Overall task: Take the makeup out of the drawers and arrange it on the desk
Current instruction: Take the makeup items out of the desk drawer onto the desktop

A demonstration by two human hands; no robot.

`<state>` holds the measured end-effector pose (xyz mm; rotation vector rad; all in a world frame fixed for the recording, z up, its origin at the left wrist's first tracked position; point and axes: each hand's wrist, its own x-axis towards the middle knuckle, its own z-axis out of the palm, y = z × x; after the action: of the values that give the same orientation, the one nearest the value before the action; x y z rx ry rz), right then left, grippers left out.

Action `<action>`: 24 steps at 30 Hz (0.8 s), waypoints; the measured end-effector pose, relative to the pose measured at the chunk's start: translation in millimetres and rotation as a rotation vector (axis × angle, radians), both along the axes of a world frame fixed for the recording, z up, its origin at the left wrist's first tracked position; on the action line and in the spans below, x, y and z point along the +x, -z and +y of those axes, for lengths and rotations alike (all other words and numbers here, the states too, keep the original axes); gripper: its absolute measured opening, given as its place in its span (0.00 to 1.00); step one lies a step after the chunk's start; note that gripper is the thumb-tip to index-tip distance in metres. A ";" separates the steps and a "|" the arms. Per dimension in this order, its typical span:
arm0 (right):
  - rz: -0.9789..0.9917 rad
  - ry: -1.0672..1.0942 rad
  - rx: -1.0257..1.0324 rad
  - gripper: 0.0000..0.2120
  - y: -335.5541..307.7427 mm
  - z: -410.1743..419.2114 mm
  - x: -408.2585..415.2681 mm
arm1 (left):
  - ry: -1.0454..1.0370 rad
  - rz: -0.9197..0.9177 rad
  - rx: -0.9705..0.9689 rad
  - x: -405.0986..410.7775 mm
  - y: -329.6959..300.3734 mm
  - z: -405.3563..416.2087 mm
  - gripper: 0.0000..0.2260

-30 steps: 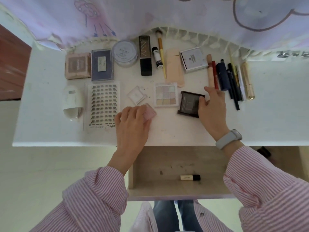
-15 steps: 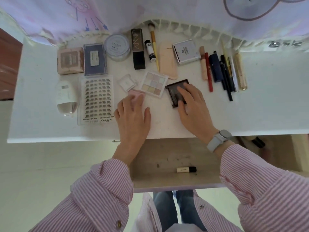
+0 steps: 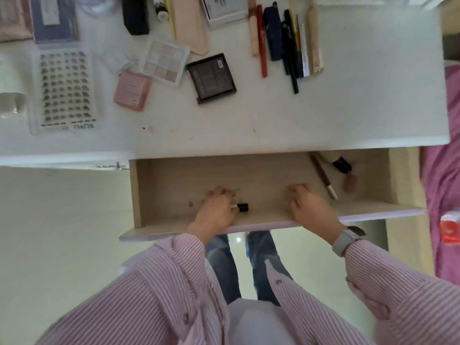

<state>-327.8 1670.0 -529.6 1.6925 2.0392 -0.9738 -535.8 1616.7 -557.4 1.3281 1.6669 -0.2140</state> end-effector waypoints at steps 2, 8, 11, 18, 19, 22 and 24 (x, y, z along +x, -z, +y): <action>-0.027 -0.002 -0.005 0.17 5.7 12.3 13.8 | 0.106 0.051 -0.076 8.3 3.5 12.0 0.21; -0.222 0.118 0.126 0.22 18.1 47.8 61.0 | 0.141 0.082 -0.203 29.7 11.4 24.4 0.14; -0.303 0.135 0.160 0.26 27.5 64.6 73.5 | 0.100 0.113 -0.270 35.4 13.4 26.8 0.12; -0.334 0.123 0.134 0.26 51.6 79.1 70.0 | -0.110 0.125 -0.117 60.3 -1.3 25.9 0.13; -0.309 0.145 0.121 0.29 53.4 76.9 67.5 | -0.127 0.116 -0.098 63.4 -2.5 25.7 0.13; -0.284 0.124 0.120 0.27 58.5 70.3 64.8 | -0.158 0.103 -0.068 71.9 -3.2 25.4 0.14; -0.264 0.088 0.097 0.24 60.8 70.7 64.8 | -0.177 0.104 -0.060 74.6 -3.7 25.4 0.14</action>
<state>-263.0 1740.6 -590.4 1.8634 1.8797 -0.6451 -461.2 1642.1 -553.6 1.1339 1.8406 -0.2297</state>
